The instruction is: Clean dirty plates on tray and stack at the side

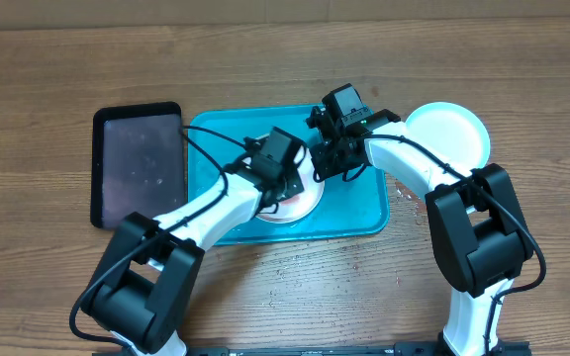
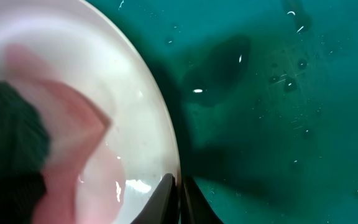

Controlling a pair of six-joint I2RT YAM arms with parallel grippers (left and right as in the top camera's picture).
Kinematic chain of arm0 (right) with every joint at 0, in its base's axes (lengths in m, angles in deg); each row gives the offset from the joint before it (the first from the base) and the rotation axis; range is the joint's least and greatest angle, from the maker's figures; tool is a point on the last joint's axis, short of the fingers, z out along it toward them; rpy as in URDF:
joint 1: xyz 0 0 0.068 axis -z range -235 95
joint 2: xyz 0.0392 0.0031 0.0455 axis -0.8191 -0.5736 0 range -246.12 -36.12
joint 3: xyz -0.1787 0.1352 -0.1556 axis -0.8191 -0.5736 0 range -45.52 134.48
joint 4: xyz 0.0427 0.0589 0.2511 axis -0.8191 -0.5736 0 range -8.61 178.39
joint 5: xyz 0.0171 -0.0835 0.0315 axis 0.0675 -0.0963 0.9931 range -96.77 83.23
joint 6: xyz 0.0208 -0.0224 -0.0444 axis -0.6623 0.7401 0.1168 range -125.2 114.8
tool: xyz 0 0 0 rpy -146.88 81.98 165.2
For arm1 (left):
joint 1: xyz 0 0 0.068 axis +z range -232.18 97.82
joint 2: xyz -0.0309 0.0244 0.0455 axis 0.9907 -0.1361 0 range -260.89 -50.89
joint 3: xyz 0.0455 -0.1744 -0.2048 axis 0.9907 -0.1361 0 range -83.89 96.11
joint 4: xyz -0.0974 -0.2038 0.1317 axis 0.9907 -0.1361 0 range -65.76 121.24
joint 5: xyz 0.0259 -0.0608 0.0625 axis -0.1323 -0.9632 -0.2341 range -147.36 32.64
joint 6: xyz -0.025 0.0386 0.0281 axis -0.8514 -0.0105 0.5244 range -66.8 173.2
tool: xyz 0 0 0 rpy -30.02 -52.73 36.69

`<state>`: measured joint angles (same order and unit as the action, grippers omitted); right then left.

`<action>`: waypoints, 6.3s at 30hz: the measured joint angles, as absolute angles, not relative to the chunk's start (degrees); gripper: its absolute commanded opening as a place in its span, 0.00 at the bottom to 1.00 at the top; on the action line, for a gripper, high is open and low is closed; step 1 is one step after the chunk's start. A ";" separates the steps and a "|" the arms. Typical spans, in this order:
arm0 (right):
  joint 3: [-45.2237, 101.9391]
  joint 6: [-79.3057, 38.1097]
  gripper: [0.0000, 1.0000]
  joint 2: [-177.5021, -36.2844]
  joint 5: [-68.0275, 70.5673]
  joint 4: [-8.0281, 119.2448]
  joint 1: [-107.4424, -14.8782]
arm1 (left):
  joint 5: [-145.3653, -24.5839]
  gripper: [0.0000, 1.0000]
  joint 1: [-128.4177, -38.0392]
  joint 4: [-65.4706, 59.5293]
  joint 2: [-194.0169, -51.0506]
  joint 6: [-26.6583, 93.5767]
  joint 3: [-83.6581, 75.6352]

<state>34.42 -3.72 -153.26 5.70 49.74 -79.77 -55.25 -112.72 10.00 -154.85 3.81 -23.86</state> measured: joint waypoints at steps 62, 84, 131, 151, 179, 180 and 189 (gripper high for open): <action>34.42 -3.72 0.06 -153.26 5.65 48.91 -79.75 | -52.89 0.66 -72.66 9.59 -152.44 48.92 -23.92; 34.42 -3.70 0.06 -153.15 5.63 48.10 -79.75 | -55.07 0.63 -72.66 10.55 -157.89 49.45 -22.61; 34.40 -4.36 0.07 -153.04 5.67 47.14 -79.75 | -58.53 0.71 -72.66 -11.57 -151.24 45.14 -18.61; 33.44 -5.04 0.06 -153.04 5.72 47.42 -79.75 | -57.74 0.44 -72.66 -8.34 -151.24 43.90 -22.11; 33.44 -5.21 0.04 -153.00 5.87 47.27 -79.75 | -57.65 0.56 -72.66 -10.48 -151.24 39.59 -21.04; 33.44 -5.19 0.04 -153.00 5.87 47.23 -79.75 | -58.59 0.56 -72.66 -10.50 -151.24 39.61 -21.04; 33.59 -5.17 0.04 -147.06 0.69 45.41 -79.79 | -62.22 0.62 -72.66 -10.74 -151.24 39.59 -21.04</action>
